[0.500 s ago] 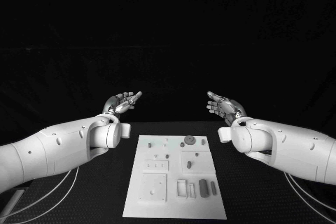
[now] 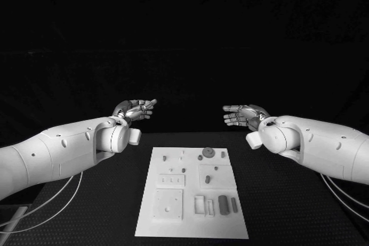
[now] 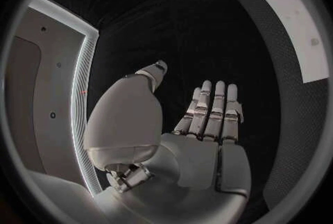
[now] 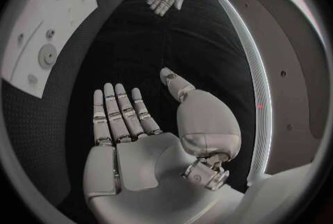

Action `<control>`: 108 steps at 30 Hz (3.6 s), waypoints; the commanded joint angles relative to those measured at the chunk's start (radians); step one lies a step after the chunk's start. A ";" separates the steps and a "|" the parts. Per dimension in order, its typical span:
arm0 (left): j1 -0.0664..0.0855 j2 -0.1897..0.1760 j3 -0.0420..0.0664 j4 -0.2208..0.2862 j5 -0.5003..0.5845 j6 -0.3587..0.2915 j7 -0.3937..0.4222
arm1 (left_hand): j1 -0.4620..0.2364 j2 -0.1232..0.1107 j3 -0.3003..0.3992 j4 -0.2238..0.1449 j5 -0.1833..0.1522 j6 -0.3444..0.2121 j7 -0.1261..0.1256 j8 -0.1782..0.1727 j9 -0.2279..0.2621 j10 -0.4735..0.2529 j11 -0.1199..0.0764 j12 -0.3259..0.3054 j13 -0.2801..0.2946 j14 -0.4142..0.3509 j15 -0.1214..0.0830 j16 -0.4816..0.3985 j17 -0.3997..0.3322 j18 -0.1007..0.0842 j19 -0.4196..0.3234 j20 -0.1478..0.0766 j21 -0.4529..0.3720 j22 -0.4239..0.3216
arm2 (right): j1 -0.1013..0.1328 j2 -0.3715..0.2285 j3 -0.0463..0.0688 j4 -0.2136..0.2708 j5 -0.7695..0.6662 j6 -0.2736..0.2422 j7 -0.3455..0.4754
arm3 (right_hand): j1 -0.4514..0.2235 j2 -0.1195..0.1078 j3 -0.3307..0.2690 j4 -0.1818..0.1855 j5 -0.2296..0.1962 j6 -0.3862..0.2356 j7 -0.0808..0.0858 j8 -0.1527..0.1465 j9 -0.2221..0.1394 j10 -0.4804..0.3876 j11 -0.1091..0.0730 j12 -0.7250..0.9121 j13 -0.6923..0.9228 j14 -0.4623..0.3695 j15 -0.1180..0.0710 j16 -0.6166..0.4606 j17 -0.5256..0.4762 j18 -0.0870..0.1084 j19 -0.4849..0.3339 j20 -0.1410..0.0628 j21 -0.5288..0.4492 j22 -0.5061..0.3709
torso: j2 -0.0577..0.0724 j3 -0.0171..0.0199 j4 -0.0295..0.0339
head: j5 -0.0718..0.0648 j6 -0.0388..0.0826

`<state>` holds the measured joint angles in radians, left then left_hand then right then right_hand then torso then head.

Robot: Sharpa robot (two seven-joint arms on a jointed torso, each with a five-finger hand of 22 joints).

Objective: Assemble the parts on the task board

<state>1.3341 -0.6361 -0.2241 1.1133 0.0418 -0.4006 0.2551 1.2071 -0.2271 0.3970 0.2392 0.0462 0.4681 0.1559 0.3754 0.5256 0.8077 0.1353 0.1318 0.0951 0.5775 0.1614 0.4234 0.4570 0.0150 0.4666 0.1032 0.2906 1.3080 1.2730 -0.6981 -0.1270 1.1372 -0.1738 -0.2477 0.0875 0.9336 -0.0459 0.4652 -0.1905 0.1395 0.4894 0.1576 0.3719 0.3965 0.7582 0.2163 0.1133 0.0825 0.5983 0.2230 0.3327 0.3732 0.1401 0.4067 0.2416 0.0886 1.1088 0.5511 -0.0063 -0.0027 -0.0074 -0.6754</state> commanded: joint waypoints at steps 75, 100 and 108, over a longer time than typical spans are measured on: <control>0.008 -0.155 0.010 0.291 -0.060 0.135 0.010 | -0.058 0.109 0.099 -0.446 0.022 0.381 0.015 -0.060 -0.034 0.394 -0.028 -0.009 0.074 0.512 -0.154 0.225 0.242 0.044 0.399 -0.195 0.349 0.011 | -0.041 0.116 0.003 -0.028 -1.532 -0.044 -0.103 | 0.213 -0.165 0.282 -0.066 -0.084 0.403 -0.008 -0.018 0.038 0.443 -0.123 -0.042 0.134 0.741 -0.243 0.691 0.566 0.120 0.890 -0.243 0.634 0.224 | 0.253 -0.0450 0.1012 | -0.096 0.077; 0.008 -0.158 0.010 0.286 -0.060 0.140 0.006 | -0.065 0.108 0.102 -0.450 0.020 0.380 0.015 -0.061 -0.032 0.393 -0.028 -0.012 0.075 0.511 -0.153 0.221 0.243 0.044 0.396 -0.194 0.350 0.011 | -0.046 0.098 0.003 -0.018 -1.562 -0.085 -0.111 | 0.221 -0.218 0.293 -0.067 -0.089 0.400 -0.008 -0.031 0.035 0.383 -0.106 -0.051 0.122 0.732 -0.226 0.707 0.548 0.122 0.879 -0.239 0.662 0.220 | 0.271 -0.0408 0.0977 | -0.094 0.096; 0.008 -0.160 0.010 0.285 -0.060 0.139 0.005 | -0.066 0.107 0.103 -0.451 0.020 0.380 0.015 -0.062 -0.032 0.393 -0.028 -0.012 0.076 0.511 -0.153 0.221 0.243 0.044 0.396 -0.194 0.350 0.011 | -0.046 0.076 0.003 0.006 -1.554 -0.099 -0.105 | 0.219 -0.228 0.291 -0.065 -0.089 0.396 -0.009 -0.035 0.033 0.375 -0.103 -0.049 0.121 0.730 -0.224 0.710 0.545 0.122 0.878 -0.239 0.663 0.219 | 0.274 -0.0397 0.0984 | -0.095 0.098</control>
<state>1.3407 -0.7965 -0.2151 1.3975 -0.0142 -0.2774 0.2554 1.1511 -0.1199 0.5000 -0.2071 0.0648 0.8486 0.1678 0.3205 0.4923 1.2041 0.1015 0.1229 0.1693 1.0952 0.0090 0.6504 0.6998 0.0463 0.8663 -0.0910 0.6349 1.3078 1.2313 -0.6175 -0.1219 1.1416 -1.7196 -0.3555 -0.0152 1.1545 -0.2647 0.7537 -0.2608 0.0573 0.8928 0.1475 0.3424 0.4312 1.1357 0.1183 0.0608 0.2020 1.3302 -0.0064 1.0408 0.9200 0.2231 1.2874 0.0071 0.7473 1.3074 0.8233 -0.0464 0.0952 -0.1026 -0.5784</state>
